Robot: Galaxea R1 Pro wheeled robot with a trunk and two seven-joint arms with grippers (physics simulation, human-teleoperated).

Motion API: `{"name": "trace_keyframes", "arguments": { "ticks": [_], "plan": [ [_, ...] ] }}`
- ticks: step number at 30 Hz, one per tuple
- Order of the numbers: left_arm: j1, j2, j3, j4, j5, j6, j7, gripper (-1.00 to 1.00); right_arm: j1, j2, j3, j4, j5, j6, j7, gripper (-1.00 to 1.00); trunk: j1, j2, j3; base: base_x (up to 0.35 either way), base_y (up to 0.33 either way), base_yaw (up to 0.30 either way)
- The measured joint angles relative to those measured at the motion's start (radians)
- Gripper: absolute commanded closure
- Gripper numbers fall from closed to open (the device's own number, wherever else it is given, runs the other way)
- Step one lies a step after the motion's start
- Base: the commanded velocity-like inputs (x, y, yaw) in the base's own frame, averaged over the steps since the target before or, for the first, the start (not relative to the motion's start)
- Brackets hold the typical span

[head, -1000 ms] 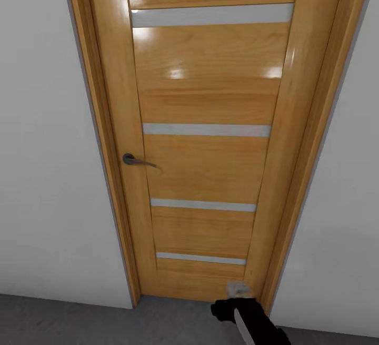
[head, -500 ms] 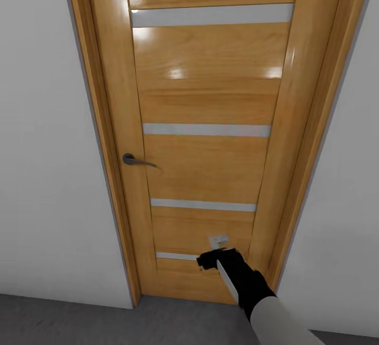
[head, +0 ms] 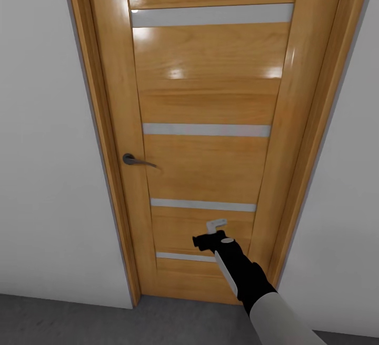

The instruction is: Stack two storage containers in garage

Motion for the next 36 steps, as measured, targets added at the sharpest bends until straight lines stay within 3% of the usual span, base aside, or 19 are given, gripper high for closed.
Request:
{"name": "trace_keyframes", "arguments": {
  "ticks": [11, 15, 17, 22, 29, 31, 36],
  "plan": [
    [0.0, 0.0, 0.002, -0.001, 0.001, 0.001, 0.0, -1.0, 0.0, 0.0, 0.001, -0.002, 0.006, -0.014, -0.003, -1.0, 0.0, 0.0, 0.0, 0.0, 0.0, 0.0],
    [0.0, 0.001, 0.002, -0.002, 0.002, 0.001, -0.001, -1.0, 0.0, 0.0, 0.005, -0.005, 0.007, -0.069, -0.004, -1.0, 0.0, 0.0, 0.0, 0.007, 0.0, 0.0],
    [0.0, 0.0, 0.002, -0.002, 0.001, 0.001, -0.001, -1.0, 0.0, 0.0, 0.013, -0.003, 0.006, -0.135, -0.004, -1.0, 0.0, 0.0, 0.0, 0.09, 0.0, 0.0],
    [0.0, 0.0, 0.0, -0.002, -0.003, 0.001, -0.002, -1.0, 0.0, 0.0, 0.09, 0.024, 0.006, -0.303, -0.004, -1.0, -0.001, 0.0, 0.0, 0.236, 0.0, 0.0],
    [0.0, 0.001, -0.002, -0.002, -0.006, 0.001, -0.003, -1.0, -0.044, 0.0, 0.164, 0.042, 0.007, -0.343, -0.004, -1.0, -0.001, 0.0, 0.0, 0.307, 0.0, 0.0],
    [0.0, 0.001, -0.003, -0.002, -0.006, 0.001, -0.003, -1.0, -0.084, 0.0, 0.193, 0.082, 0.006, -0.344, -0.005, -1.0, -0.001, 0.0, 0.0, 0.319, 0.0, 0.0],
    [0.0, 0.0, -0.003, -0.002, -0.007, 0.002, -0.003, -1.0, -0.168, 0.0, 0.215, 0.182, 0.004, -0.347, -0.004, -1.0, -0.001, 0.0, 0.0, 0.32, 0.0, 0.0]
  ]
}}
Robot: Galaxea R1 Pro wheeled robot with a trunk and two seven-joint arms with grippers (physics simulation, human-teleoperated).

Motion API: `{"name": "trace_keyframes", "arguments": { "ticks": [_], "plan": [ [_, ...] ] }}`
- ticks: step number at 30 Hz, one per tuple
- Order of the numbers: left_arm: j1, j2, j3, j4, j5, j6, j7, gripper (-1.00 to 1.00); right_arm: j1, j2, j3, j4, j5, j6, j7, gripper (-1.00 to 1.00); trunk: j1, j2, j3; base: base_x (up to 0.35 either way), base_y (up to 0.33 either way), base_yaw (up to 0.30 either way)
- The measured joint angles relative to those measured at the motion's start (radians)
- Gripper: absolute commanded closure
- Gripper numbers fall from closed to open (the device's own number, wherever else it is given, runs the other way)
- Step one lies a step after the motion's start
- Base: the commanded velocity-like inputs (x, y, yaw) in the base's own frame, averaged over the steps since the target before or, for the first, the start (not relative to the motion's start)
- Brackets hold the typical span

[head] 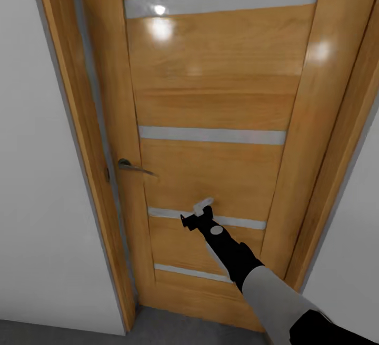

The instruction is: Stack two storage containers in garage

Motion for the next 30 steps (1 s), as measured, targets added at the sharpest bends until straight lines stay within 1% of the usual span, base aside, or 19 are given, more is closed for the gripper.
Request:
{"name": "trace_keyframes", "arguments": {
  "ticks": [1, 4, 16, 17, 18, 19, 20, 21, 23, 24, 26, 27, 28, 30],
  "plan": [
    [0.0, 0.0, 0.0, 0.0, 0.0, 0.0, 0.0, -1.0, -0.015, 0.0, 0.002, 0.017, 0.0, 0.0, 0.0, -1.0, 0.0, 0.0, 0.0, 0.321, 0.0, 0.0],
    [0.0, -0.001, -0.001, 0.0, -0.001, 0.0, 0.0, -1.0, -0.033, 0.0, 0.006, 0.041, 0.002, -0.001, -0.001, -1.0, 0.0, 0.0, 0.0, 0.321, 0.0, 0.0],
    [0.0, -0.001, -0.001, 0.0, -0.001, -0.001, 0.0, -1.0, -0.042, 0.0, 0.01, 0.084, 0.0, -0.006, 0.0, -1.0, 0.0, 0.0, 0.0, 0.321, 0.0, 0.0],
    [0.0, -0.001, -0.002, 0.0, -0.001, -0.002, 0.0, -1.0, -0.047, 0.0, 0.012, 0.1, -0.001, -0.007, 0.0, -1.0, 0.0, 0.0, 0.0, 0.321, 0.0, 0.0],
    [0.0, -0.001, -0.002, 0.0, -0.001, -0.002, 0.0, -1.0, -0.058, 0.0, 0.012, 0.128, -0.002, -0.009, -0.002, -1.0, 0.0, 0.0, 0.0, 0.321, 0.0, 0.0],
    [0.0, -0.001, -0.002, 0.0, -0.001, -0.002, 0.001, -1.0, -0.093, 0.0, 0.017, 0.187, -0.009, -0.023, 0.003, -1.0, 0.0, 0.0, 0.0, 0.321, 0.0, 0.0],
    [0.0, -0.001, -0.001, 0.0, -0.001, -0.001, 0.001, -1.0, -0.112, 0.0, 0.007, 0.213, -0.002, -0.03, -0.01, -1.0, 0.0, 0.0, 0.0, 0.321, 0.0, 0.0],
    [0.0, -0.001, -0.001, 0.0, -0.001, -0.001, 0.001, -1.0, -0.119, 0.0, 0.006, 0.223, 0.002, -0.033, -0.015, -1.0, 0.0, 0.0, 0.0, 0.321, 0.0, 0.0],
    [0.0, -0.001, -0.001, 0.0, -0.001, -0.001, 0.001, -1.0, -0.139, 0.0, 0.007, 0.254, -0.008, -0.042, -0.018, -1.0, 0.0, 0.0, 0.0, 0.319, 0.0, 0.0],
    [0.0, -0.001, -0.001, 0.0, -0.001, -0.001, 0.001, -1.0, -0.151, 0.0, 0.006, 0.262, -0.005, -0.044, -0.025, -1.0, 0.0, 0.0, 0.0, 0.319, 0.0, 0.0],
    [0.0, -0.001, -0.001, 0.0, -0.001, -0.001, 0.001, -1.0, -0.199, 0.0, 0.004, 0.318, -0.008, -0.054, -0.035, -1.0, 0.0, 0.0, 0.0, 0.318, 0.0, 0.0],
    [0.0, -0.001, -0.001, 0.0, -0.001, -0.002, 0.001, -1.0, -0.226, 0.0, 0.002, 0.344, -0.004, -0.059, -0.038, -1.0, 0.0, 0.0, 0.0, 0.318, 0.0, 0.0],
    [0.0, -0.001, -0.001, 0.0, -0.001, -0.001, 0.001, -1.0, -0.238, 0.0, 0.0, 0.358, 0.0, -0.062, -0.041, -1.0, 0.0, 0.0, 0.0, 0.318, 0.0, 0.0],
    [0.0, -0.001, -0.001, 0.0, -0.001, -0.002, 0.001, -1.0, -0.25, 0.0, 0.002, 0.376, -0.008, -0.067, -0.038, -1.0, 0.0, 0.0, 0.0, 0.302, 0.0, 0.0]
  ]
}}
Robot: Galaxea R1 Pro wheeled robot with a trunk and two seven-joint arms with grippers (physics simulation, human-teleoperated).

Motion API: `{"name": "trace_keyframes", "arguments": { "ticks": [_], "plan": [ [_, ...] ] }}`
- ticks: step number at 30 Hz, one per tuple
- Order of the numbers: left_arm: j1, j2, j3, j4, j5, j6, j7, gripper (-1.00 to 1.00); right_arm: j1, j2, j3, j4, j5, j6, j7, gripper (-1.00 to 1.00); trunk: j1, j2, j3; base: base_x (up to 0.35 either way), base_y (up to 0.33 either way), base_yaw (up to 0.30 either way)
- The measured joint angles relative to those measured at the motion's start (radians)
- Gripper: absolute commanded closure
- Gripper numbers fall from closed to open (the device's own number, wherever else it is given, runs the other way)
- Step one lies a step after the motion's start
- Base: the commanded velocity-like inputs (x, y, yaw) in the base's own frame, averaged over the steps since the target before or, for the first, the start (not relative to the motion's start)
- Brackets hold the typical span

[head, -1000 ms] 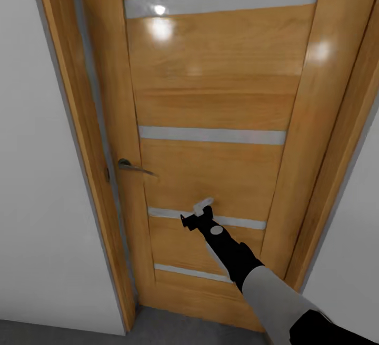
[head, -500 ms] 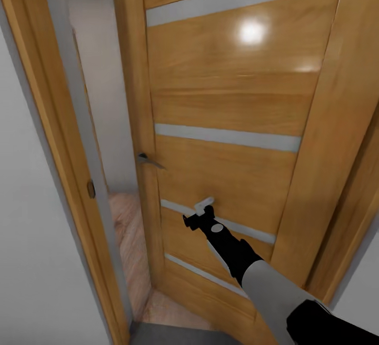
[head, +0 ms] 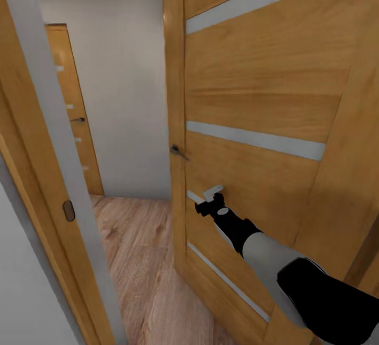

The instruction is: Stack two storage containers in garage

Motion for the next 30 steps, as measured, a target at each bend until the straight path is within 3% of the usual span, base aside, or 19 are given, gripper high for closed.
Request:
{"name": "trace_keyframes", "arguments": {
  "ticks": [15, 30],
  "plan": [
    [0.0, 0.0, 0.001, 0.0, 0.003, 0.0, 0.0, -1.0, -0.024, 0.0, -0.012, 0.001, 0.006, -0.068, -0.046, -1.0, 0.001, 0.0, 0.0, 0.018, 0.0, 0.0],
    [0.0, 0.002, 0.004, 0.0, 0.008, 0.0, 0.0, -1.0, -0.013, 0.0, -0.006, 0.009, 0.013, -0.046, -0.04, -1.0, 0.001, 0.0, 0.0, 0.0, 0.0, 0.0]
  ]
}}
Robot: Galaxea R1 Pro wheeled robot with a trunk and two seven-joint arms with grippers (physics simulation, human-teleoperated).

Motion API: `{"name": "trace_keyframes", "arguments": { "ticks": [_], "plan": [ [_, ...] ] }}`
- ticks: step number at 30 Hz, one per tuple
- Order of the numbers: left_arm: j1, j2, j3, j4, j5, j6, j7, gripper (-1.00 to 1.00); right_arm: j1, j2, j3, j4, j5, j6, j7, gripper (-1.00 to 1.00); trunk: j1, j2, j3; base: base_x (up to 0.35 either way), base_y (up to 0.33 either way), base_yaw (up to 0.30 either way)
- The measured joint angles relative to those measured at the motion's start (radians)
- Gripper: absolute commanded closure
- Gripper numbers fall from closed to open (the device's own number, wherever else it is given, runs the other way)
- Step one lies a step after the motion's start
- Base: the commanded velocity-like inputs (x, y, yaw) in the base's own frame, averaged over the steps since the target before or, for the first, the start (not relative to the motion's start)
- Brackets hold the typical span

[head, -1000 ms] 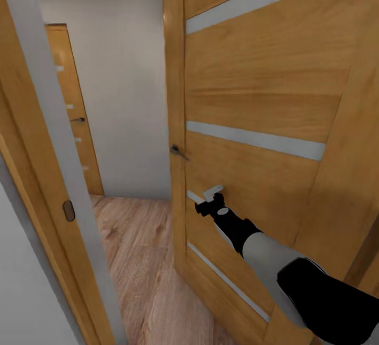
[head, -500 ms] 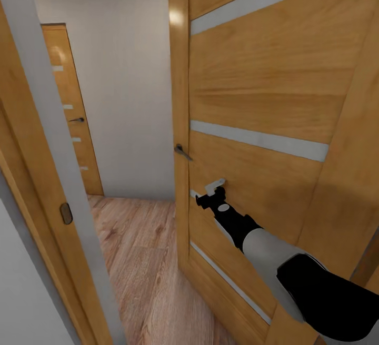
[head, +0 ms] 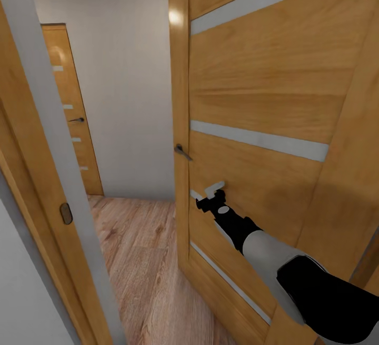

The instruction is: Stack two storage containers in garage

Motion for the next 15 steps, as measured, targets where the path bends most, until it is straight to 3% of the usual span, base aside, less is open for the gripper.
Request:
{"name": "trace_keyframes", "arguments": {
  "ticks": [15],
  "plan": [
    [0.0, -0.001, 0.0, 0.0, -0.001, 0.0, 0.0, -1.0, 0.0, 0.0, 0.008, 0.003, -0.011, 0.002, -0.04, -1.0, 0.0, 0.0, 0.0, 0.022, -0.001, 0.0]
  ]
}}
